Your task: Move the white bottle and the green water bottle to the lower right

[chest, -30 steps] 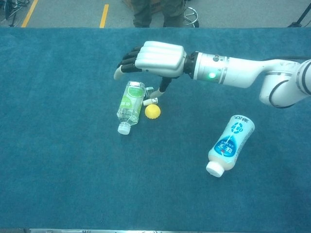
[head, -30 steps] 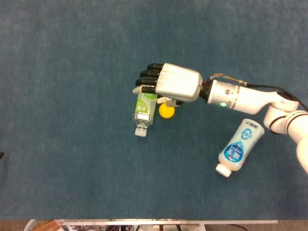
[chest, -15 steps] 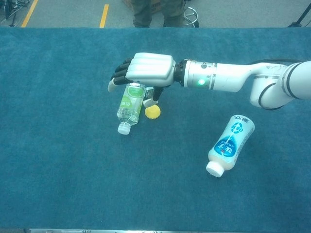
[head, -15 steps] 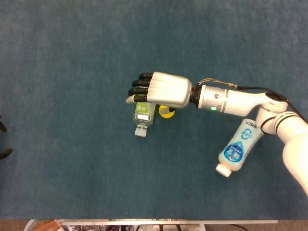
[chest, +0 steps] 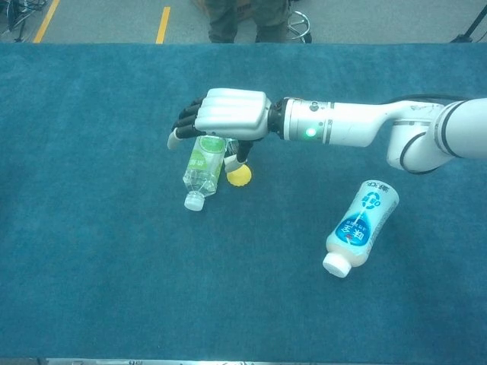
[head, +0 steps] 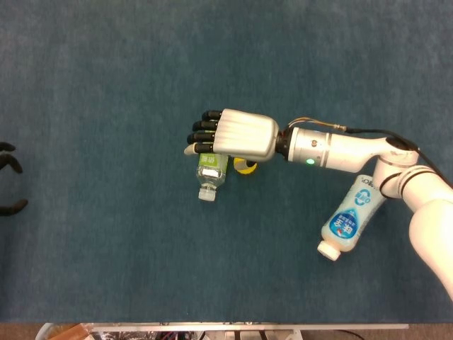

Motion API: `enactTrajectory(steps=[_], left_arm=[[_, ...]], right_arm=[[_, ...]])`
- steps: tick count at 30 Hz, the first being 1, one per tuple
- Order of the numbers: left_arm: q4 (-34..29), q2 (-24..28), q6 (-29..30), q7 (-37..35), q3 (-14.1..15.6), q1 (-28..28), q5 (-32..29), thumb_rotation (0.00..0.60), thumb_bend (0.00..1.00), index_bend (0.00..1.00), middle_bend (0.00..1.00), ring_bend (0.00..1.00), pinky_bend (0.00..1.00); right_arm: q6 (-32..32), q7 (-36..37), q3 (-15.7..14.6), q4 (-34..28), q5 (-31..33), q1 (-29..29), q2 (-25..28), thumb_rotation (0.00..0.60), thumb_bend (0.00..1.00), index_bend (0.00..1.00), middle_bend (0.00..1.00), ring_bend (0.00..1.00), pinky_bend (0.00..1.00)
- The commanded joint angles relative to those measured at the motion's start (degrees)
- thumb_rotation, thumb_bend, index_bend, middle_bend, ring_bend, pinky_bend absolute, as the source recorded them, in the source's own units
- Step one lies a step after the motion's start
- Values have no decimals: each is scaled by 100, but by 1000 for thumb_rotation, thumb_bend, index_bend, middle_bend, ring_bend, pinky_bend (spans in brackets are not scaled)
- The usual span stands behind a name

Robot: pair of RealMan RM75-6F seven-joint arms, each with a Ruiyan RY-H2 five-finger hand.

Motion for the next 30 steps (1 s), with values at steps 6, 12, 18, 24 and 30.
enactTrajectory(steps=[6, 12, 18, 24, 30], left_arm=[[-241, 150, 6, 186, -22, -113, 17, 600, 74, 456, 271, 345, 477], [-208, 176, -5, 147, 0, -105, -56, 600, 73, 456, 271, 345, 477], [-23, 140, 7, -56, 34, -27, -167, 600, 74, 456, 271, 345, 477], [140, 105, 50, -245, 91, 42, -175, 600, 73, 456, 272, 346, 477], [273, 61, 75, -373, 134, 96, -184, 600, 73, 456, 272, 346, 477]], right_arm=[[-64, 39, -76, 63, -1, 68, -89, 600, 0, 285, 296, 223, 286], [-184, 110, -148, 172, -10, 138, -204, 600, 0, 294, 316, 223, 302], [-409, 221, -248, 349, -22, 195, -318, 600, 0, 317, 328, 223, 302], [-629, 312, -341, 495, -30, 216, -403, 600, 0, 339, 343, 236, 313], [-677, 386, -362, 591, 2, 247, -492, 600, 0, 369, 381, 274, 357]])
